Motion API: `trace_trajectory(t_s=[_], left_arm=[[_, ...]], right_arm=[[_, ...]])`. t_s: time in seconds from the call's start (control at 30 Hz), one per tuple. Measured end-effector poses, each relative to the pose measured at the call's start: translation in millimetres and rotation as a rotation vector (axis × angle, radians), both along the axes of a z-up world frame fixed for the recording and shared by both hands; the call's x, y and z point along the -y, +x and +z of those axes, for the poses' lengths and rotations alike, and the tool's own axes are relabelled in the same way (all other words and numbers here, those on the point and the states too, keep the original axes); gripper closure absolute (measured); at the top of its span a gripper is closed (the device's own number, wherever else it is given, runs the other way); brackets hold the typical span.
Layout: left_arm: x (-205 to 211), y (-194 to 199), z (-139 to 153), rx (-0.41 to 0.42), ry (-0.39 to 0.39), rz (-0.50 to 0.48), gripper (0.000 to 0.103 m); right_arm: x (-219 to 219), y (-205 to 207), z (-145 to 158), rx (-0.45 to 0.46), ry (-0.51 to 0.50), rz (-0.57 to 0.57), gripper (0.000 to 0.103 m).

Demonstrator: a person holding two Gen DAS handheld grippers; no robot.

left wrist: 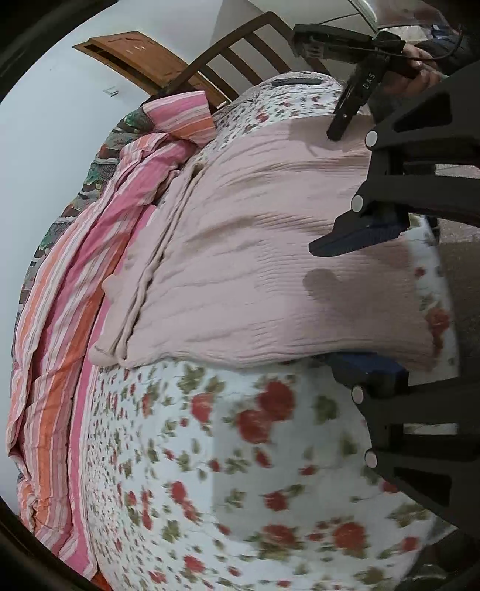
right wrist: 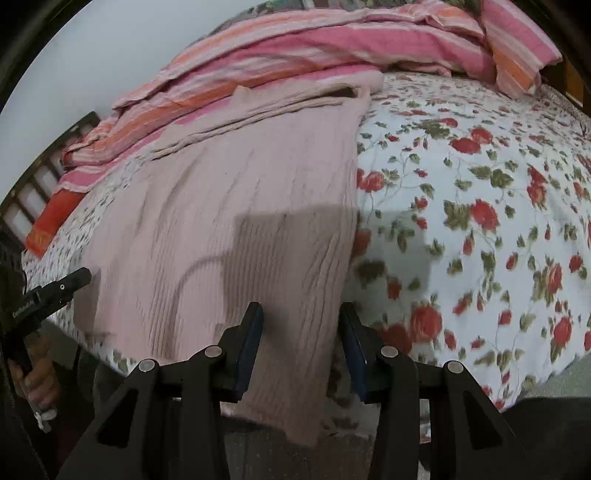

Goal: Fold small clothes

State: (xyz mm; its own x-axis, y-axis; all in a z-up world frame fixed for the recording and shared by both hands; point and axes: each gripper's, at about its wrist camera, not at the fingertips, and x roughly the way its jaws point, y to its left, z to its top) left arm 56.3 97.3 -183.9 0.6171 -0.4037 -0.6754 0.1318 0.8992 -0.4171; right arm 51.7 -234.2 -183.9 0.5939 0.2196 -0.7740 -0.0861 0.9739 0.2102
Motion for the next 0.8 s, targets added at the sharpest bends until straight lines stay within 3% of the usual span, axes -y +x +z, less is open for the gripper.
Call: trace_trajectory(t_s=[0.1,0.17,0.2,0.23,0.27,0.5,0.8], left_arm=[[-3,-11,-6,0.005,-0.039,0.037,0.067],[-3,-14,-11,-0.007,-0.067,0.045,0.079],[-1,-13,-12,-0.015,-0.063,0.045,0.085],[2,-12,-11,-0.022,-0.049,0.040,0.093],[4,-12,-8,-0.015,-0.039,0.036,0.093],[-14,-32,35,0.093,-0.146,0.065,0.094],[-17,-30,51,0.104,-0.204,0.046,0.094]], right_arm=[[-3,-9,0,0.003,0.015,0.035,0.062],[-5,-12,-1,0.007,0.015,0.038,0.067],[-7,-11,-2,0.003,0.013,0.042,0.072],[-8,-9,-2,-0.002,0.007,0.045,0.083],[-9,-8,-3,-0.011,0.015,0.053,0.098],[25,-34,30,0.082,0.150,0.047,0.099],[47,-37,54,0.109,0.242,0.027,0.099]])
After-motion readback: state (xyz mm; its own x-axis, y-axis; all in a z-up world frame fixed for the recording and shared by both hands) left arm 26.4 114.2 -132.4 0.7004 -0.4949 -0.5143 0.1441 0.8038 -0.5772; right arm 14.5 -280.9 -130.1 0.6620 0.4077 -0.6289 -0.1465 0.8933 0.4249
